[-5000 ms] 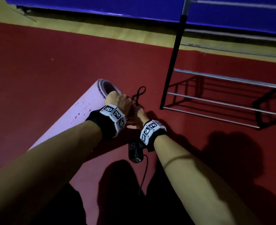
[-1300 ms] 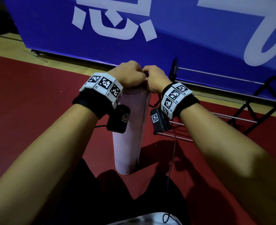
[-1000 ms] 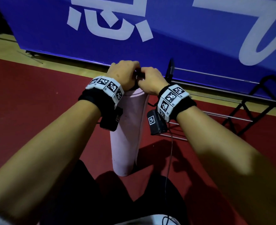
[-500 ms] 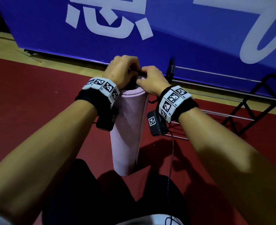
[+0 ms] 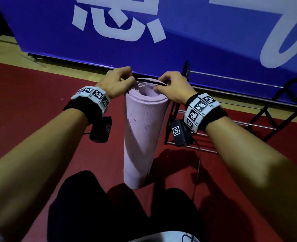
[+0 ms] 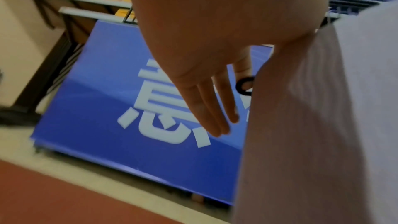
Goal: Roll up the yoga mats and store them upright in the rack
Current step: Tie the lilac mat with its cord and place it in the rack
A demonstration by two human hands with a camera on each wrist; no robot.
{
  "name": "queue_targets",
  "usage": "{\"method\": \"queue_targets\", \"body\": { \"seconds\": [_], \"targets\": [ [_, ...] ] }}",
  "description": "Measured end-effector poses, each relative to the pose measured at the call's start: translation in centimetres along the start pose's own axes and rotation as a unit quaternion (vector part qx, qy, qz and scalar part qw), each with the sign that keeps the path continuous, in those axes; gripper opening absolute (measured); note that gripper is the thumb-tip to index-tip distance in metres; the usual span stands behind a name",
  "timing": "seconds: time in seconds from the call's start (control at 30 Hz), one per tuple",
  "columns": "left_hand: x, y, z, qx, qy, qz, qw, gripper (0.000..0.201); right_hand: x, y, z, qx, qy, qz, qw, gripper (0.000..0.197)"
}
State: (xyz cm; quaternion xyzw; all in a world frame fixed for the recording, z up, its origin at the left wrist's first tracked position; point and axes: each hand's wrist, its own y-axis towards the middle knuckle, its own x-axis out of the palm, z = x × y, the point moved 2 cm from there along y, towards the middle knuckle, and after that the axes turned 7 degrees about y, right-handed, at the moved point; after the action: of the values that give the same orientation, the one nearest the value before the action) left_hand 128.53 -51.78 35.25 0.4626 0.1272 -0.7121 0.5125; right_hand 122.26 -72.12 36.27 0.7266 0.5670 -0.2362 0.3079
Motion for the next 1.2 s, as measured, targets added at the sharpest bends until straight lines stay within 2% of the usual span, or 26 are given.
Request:
{"method": "queue_targets", "body": {
  "seconds": [0.1,0.3,0.5,0.57,0.7,0.77,0.83,0.9,0.97,1.07,1.2],
  "targets": [
    [0.6,-0.1,-0.9,-0.006,-0.043,0.016,0.999,0.033,0.1,-0.1,0.0,-0.006,0.010,0.002,1.000,0.024],
    [1.2,-2.0,-1.7,0.010,-0.144,0.072,0.987,0.044,0.7,0.1,-0.5,-0.016,0.005,-0.012,1.000,0.022],
    [0.6,-3.7,-1.8,-0.017,-0.085,0.124,0.988,0.043,1.6,0.3,-1.3,-0.016,0.007,-0.012,1.000,0.021],
    [0.6,-3.0,-2.0,-0.044,-0.083,0.127,0.987,0.040,1.9,0.4,-1.5,-0.010,0.009,-0.010,1.000,0.021],
    [0.8,-1.1,-2.7,-0.167,-0.173,0.149,0.959,0.033,2.5,0.3,-1.7,-0.003,0.024,-0.005,1.000,0.020],
    [0.3,-0.4,-2.8,-0.192,-0.124,0.138,0.964,0.034,2.7,0.2,-1.7,-0.001,0.028,-0.003,1.000,0.019],
    [-0.6,-0.3,-2.3,-0.190,-0.043,0.127,0.973,0.030,2.6,0.0,-1.8,0.002,0.031,-0.005,1.000,0.020],
    [-1.1,-0.2,-2.2,-0.186,-0.007,0.112,0.976,0.024,2.5,-0.1,-1.8,0.004,0.034,-0.010,0.999,0.021],
    [-0.9,-0.5,-2.6,-0.198,-0.017,0.077,0.977,0.034,2.5,-0.2,-1.7,0.006,0.038,-0.015,0.999,0.023],
    [0.0,-1.4,-3.6,-0.208,-0.098,0.049,0.972,0.055,2.5,-0.4,-1.6,0.009,0.041,-0.022,0.999,0.026],
    [0.5,-3.0,-4.5,-0.189,-0.081,0.121,0.971,0.062,2.5,-0.6,-1.6,0.014,0.051,-0.030,0.998,0.029]
  ]
}}
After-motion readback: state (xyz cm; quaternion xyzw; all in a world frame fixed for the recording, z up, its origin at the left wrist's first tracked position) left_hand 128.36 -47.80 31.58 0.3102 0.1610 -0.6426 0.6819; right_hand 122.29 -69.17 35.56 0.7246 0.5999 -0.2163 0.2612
